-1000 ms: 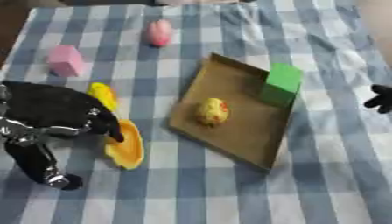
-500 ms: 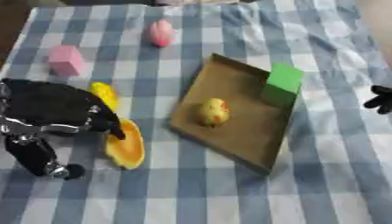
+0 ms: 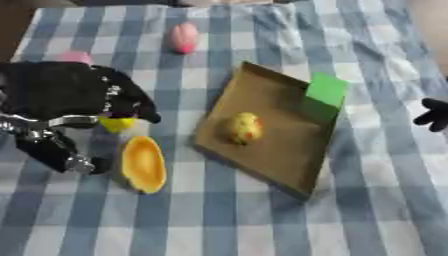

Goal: Pick up objects on the table and place them in the box.

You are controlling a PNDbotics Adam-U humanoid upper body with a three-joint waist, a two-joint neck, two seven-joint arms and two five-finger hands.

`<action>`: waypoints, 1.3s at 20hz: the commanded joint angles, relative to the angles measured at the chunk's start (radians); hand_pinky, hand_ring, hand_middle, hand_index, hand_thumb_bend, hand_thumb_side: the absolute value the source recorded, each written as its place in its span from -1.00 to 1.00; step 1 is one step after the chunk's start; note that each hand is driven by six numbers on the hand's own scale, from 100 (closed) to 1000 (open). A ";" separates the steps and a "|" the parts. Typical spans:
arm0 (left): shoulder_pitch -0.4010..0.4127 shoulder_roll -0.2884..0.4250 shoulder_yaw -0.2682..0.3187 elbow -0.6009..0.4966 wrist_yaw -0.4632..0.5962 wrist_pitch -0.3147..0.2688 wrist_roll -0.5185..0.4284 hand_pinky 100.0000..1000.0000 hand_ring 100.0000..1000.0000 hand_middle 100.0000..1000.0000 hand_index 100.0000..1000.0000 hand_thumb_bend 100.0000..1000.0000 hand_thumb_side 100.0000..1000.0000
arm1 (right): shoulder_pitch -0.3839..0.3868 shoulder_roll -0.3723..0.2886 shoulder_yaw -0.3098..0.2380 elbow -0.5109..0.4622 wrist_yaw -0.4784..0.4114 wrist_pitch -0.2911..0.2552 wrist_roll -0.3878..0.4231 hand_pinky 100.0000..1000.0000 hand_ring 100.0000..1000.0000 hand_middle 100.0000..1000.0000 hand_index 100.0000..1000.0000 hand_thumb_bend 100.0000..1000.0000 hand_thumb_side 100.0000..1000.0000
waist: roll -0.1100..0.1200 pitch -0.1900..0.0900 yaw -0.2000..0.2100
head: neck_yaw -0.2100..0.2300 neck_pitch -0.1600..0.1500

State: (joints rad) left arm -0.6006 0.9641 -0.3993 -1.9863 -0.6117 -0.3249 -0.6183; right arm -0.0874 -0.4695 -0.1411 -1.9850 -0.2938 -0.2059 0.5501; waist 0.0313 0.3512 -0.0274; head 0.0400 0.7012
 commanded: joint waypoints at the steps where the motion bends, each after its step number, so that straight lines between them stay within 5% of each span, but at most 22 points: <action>1: -0.027 -0.002 -0.011 -0.013 -0.002 0.022 -0.044 0.77 0.72 0.62 0.86 -0.22 -0.59 | -0.006 -0.009 -0.007 -0.015 -0.002 0.000 0.004 0.97 0.38 0.01 0.94 -1.00 -0.13 | -0.002 -0.016 -0.003 | 0.002 -0.012; 8: -0.059 -0.039 -0.047 0.038 -0.009 0.031 -0.113 0.78 0.73 0.63 0.87 -0.20 -0.50 | -0.010 -0.010 -0.007 -0.015 -0.011 0.003 0.005 0.97 0.38 0.01 0.94 -1.00 -0.12 | -0.001 -0.015 -0.008 | 0.004 -0.014; 26: -0.053 -0.086 -0.092 0.196 -0.067 0.015 -0.116 0.63 0.57 0.42 0.76 -0.41 -0.40 | -0.014 0.001 -0.005 -0.015 -0.020 0.008 0.013 0.98 0.38 0.01 0.94 -1.00 -0.11 | -0.009 -0.009 -0.009 | 0.009 -0.025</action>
State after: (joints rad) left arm -0.6461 0.8653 -0.4960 -1.7928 -0.6739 -0.3102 -0.7356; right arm -0.0960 -0.4538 -0.1407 -1.9850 -0.3051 -0.1959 0.5607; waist 0.0249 0.3572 -0.0361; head 0.0459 0.6909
